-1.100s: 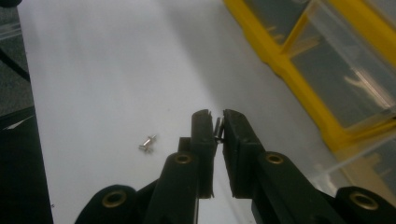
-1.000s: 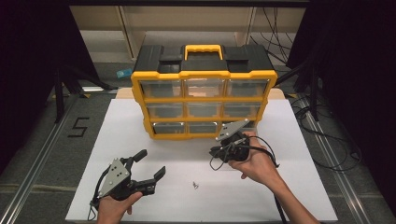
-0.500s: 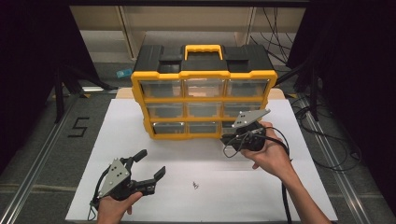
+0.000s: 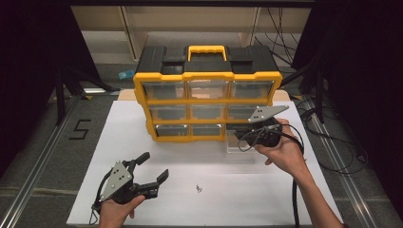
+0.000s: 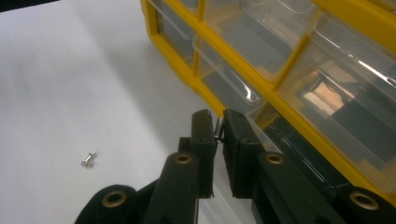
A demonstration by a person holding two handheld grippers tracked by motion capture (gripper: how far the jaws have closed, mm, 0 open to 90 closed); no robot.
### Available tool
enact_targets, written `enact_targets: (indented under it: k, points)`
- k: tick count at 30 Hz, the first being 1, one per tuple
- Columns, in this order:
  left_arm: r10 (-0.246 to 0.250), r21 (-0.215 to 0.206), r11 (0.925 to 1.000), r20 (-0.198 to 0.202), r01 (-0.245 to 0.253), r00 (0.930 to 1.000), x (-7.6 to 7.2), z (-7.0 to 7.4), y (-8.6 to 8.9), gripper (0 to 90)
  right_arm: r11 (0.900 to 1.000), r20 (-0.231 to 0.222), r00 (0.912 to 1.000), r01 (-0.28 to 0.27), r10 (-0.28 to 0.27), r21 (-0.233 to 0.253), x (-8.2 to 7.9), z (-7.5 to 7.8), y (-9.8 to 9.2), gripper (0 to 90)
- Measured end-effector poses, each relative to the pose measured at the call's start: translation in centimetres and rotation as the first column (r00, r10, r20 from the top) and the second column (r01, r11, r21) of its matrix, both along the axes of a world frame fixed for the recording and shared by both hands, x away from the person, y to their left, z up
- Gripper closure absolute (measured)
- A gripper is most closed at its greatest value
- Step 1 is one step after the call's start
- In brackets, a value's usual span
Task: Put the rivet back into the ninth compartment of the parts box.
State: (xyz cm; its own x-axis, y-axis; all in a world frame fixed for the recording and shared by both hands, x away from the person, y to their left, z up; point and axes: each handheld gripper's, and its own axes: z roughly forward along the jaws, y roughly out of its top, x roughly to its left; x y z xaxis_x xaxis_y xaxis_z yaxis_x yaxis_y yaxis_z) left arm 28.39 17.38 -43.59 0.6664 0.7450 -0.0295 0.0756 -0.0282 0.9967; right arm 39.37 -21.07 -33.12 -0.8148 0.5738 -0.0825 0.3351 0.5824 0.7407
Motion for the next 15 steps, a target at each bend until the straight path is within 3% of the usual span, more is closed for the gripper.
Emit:
enact_targets:
  k: [6,9,11,15]
  points:
    - [0.001,-0.007,1.0,-0.005,-0.001,1.0,-0.1,0.0,0.0,16.0,1.0,0.018,0.9994,0.031,-0.031,-0.008,0.4,-0.4,-0.5,83.3]
    - [-0.012,0.002,0.9999,0.023,0.012,0.9997,0.2,0.0,0.0,16.0,0.998,0.01,0.9986,0.053,-0.052,-0.028,0.9,-0.9,-1.1,83.3]
    - [0.001,-0.001,1.0,-0.001,-0.001,1.0,0.0,0.0,0.0,16.0,0.997,-0.004,0.9983,0.058,-0.058,-0.057,1.2,-1.1,-1.4,83.3]
    - [0.001,-0.008,1.0,-0.005,-0.001,1.0,-0.1,0.0,-0.1,16.0,0.995,-0.01,0.9978,0.065,-0.066,-0.071,1.8,-1.7,-1.9,83.2]
